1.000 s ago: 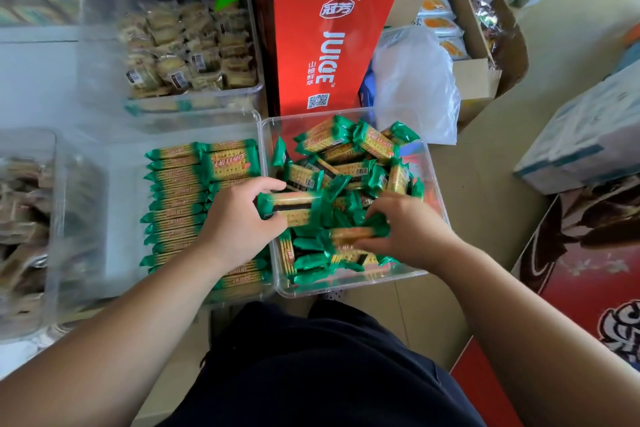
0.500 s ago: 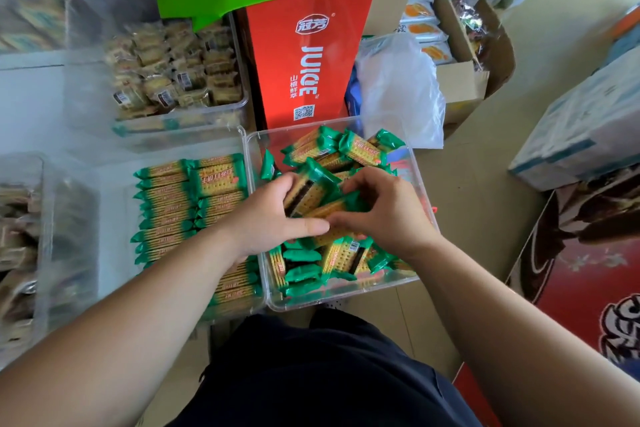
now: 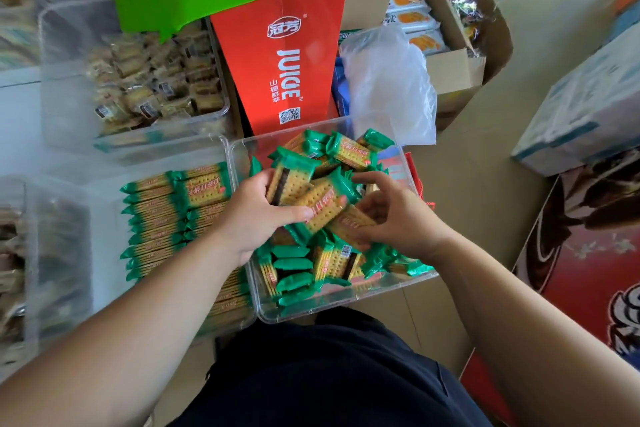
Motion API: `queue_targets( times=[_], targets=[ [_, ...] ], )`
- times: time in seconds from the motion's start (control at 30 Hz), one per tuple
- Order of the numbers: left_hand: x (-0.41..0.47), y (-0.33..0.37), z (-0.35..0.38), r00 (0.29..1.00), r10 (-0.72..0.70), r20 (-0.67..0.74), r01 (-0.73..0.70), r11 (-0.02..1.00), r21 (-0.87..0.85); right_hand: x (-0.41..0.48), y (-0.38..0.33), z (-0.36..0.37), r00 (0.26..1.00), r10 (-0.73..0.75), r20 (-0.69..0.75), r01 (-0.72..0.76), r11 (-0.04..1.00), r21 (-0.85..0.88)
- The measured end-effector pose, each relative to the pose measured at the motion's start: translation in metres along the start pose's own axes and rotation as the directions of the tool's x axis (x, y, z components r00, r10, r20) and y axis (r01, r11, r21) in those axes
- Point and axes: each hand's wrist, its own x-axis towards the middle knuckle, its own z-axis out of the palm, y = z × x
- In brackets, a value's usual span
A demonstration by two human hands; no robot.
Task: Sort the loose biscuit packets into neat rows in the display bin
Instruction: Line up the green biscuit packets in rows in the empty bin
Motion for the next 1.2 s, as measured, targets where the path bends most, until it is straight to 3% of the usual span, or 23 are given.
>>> queue_targets(
  times=[0.1, 0.17, 0.27, 0.37, 0.43, 0.53, 0.63, 0.73, 0.8, 0.9, 1.0, 1.07, 1.2],
  targets=[
    [0.006, 0.004, -0.009, 0.977, 0.013, -0.212, -0.006, 0.999, 0.032, -0.002, 0.0, -0.012, 1.0, 0.022, -0.019, -0.022, 1.0, 0.015],
    [0.008, 0.006, -0.014, 0.966, 0.025, -0.257, -0.017, 0.999, 0.032, -0.005, -0.006, -0.017, 0.999, -0.022, 0.033, 0.021, 1.0, 0.009],
    [0.006, 0.01, -0.012, 0.999, 0.019, -0.038, -0.014, 0.991, 0.135, -0.004, -0.023, -0.015, 0.991, -0.111, 0.075, 0.112, 0.994, -0.018],
    [0.004, 0.013, -0.008, 0.974, -0.049, 0.221, 0.007, 0.983, 0.184, 0.004, -0.03, -0.012, 0.982, -0.183, -0.042, 0.172, 0.967, -0.188],
    [0.004, 0.015, -0.008, 0.953, -0.079, 0.292, 0.041, 0.99, 0.133, 0.008, -0.029, -0.012, 0.979, -0.149, -0.141, 0.122, 0.975, -0.184],
    [0.004, 0.013, -0.008, 0.926, -0.166, 0.338, 0.166, 0.986, 0.029, 0.013, -0.024, -0.005, 0.989, -0.098, -0.114, 0.086, 0.991, -0.105],
    [0.009, 0.007, -0.006, 0.907, -0.187, 0.377, 0.145, 0.98, 0.139, 0.018, -0.025, 0.005, 0.99, -0.104, -0.1, 0.093, 0.99, -0.104],
    [0.017, 0.002, -0.007, 0.95, -0.15, 0.274, 0.093, 0.973, 0.21, 0.03, -0.028, 0.008, 0.988, -0.094, -0.123, 0.089, 0.995, -0.045],
    [0.017, 0.005, -0.006, 0.983, -0.065, 0.169, 0.021, 0.968, 0.25, 0.043, -0.027, 0.003, 0.963, -0.092, -0.254, 0.077, 0.995, -0.07],
    [0.015, 0.017, -0.014, 0.998, 0.067, -0.008, -0.059, 0.922, 0.384, 0.075, -0.017, -0.012, 0.876, -0.17, -0.452, -0.079, 0.873, -0.48],
    [0.012, 0.022, -0.028, 0.97, 0.2, -0.139, -0.103, 0.854, 0.509, 0.1, -0.008, -0.017, 0.923, -0.106, -0.371, -0.203, 0.683, -0.701],
    [0.009, 0.023, -0.038, 0.948, 0.245, -0.204, -0.117, 0.862, 0.494, 0.109, -0.008, -0.016, 0.936, -0.123, -0.33, -0.212, 0.55, -0.808],
    [0.002, 0.017, -0.071, 0.915, 0.234, -0.33, -0.096, 0.917, 0.386, 0.118, -0.01, -0.011, 0.964, -0.112, -0.24, -0.162, 0.471, -0.867]
  ],
)
